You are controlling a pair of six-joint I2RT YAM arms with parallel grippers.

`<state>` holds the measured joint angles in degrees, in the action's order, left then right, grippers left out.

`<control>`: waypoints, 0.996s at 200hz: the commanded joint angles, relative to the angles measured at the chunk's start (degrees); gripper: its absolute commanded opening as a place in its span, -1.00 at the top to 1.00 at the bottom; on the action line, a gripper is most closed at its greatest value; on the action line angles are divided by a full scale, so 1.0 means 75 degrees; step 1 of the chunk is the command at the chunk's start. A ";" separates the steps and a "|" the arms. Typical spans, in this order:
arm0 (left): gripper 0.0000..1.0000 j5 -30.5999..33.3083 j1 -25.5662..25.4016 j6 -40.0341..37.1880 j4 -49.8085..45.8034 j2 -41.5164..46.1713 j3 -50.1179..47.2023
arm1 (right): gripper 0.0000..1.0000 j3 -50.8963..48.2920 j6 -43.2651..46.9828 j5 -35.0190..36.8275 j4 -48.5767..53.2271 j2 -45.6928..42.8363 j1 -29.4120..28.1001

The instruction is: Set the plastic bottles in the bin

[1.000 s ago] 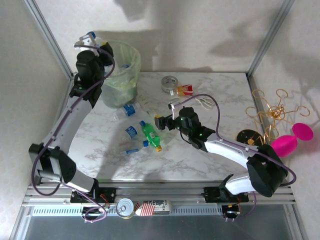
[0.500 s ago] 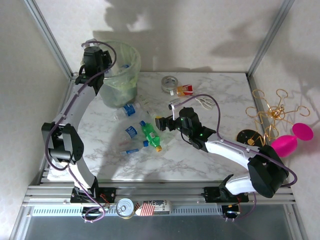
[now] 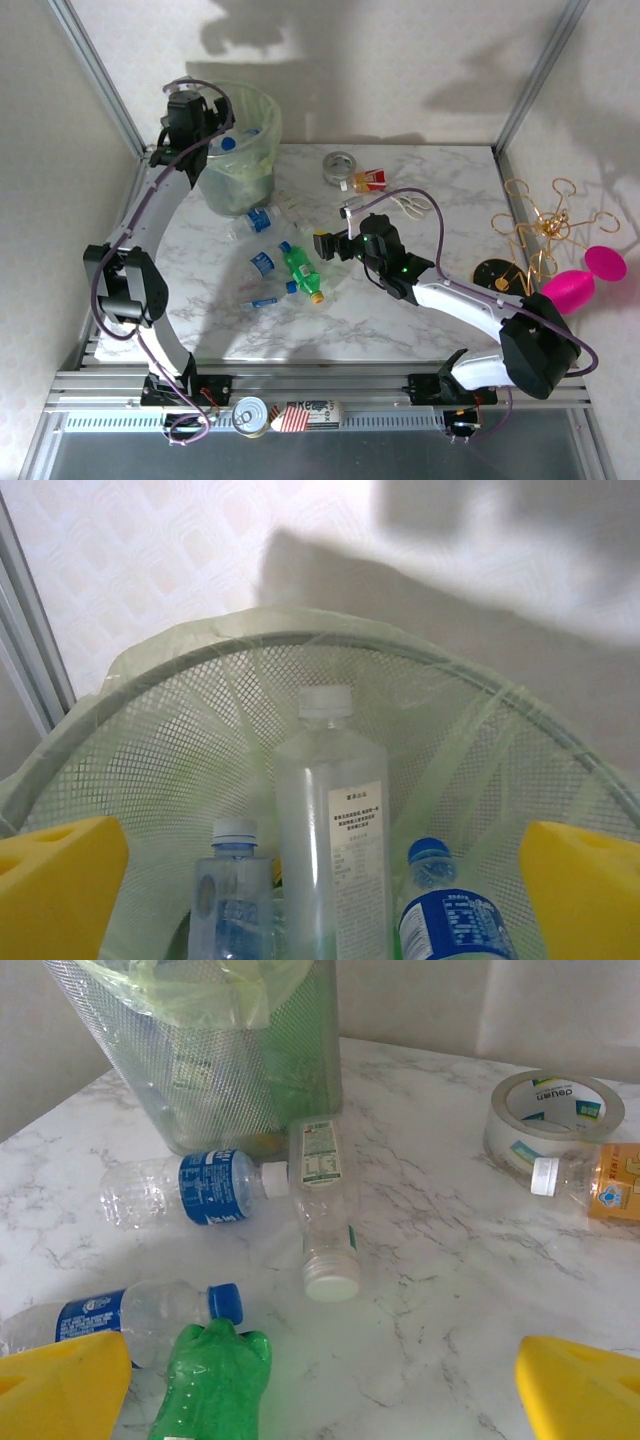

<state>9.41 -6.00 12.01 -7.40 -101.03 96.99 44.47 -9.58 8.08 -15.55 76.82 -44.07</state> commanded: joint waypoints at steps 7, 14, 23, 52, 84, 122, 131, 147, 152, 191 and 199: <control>-0.99 -0.0533 -0.0029 0.0287 0.0115 0.0899 0.0049 | -0.98 0.0103 0.0256 0.0397 0.0133 0.0045 0.0016; -0.99 -0.0633 -0.0049 0.0347 0.0177 0.1058 -0.0022 | -0.98 0.0145 0.0298 0.0453 0.0172 0.0087 0.0039; -0.99 -0.0751 -0.0106 0.0425 0.0282 0.1277 -0.0154 | -0.98 0.0196 0.0343 0.0509 0.0215 0.0160 0.0062; -0.99 -0.0914 -0.0470 0.0680 0.0934 0.2186 -0.0924 | -0.98 0.0394 0.0433 0.0585 0.0345 0.0368 0.0216; -0.99 -0.0608 -0.1242 0.0857 0.2088 0.3254 -0.2256 | -0.98 0.0625 0.0590 0.0549 0.0455 0.0582 0.0530; -0.99 -0.0581 -0.2095 0.1725 0.4176 0.4266 -0.4354 | -0.98 0.1222 0.0862 0.0364 0.0917 0.1067 0.1265; -0.99 -0.0604 -0.2288 0.1949 0.4709 0.4443 -0.4932 | -0.98 0.1408 0.0951 0.0345 0.1092 0.1203 0.1454; -0.99 -0.0554 -0.2621 0.2207 0.5277 0.4630 -0.5732 | -0.98 0.1736 0.1140 0.0193 0.1395 0.1490 0.1775; -0.99 -0.0529 -0.2739 0.2250 0.5387 0.4652 -0.5915 | -0.97 0.1878 0.1190 0.0123 0.1491 0.1594 0.1891; -0.99 -0.0158 -0.3524 0.2349 0.5454 0.4682 -0.6985 | -0.98 0.3277 0.1724 -0.0504 0.2448 0.2851 0.2460; -0.99 -0.0121 -0.3601 0.2423 0.5407 0.4692 -0.7195 | -0.97 0.3643 0.1910 -0.0585 0.2685 0.3182 0.2541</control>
<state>6.15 -30.96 27.75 29.08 -67.31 46.26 65.39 0.19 7.31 -1.63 95.37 -26.44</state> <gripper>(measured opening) 0.995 0.987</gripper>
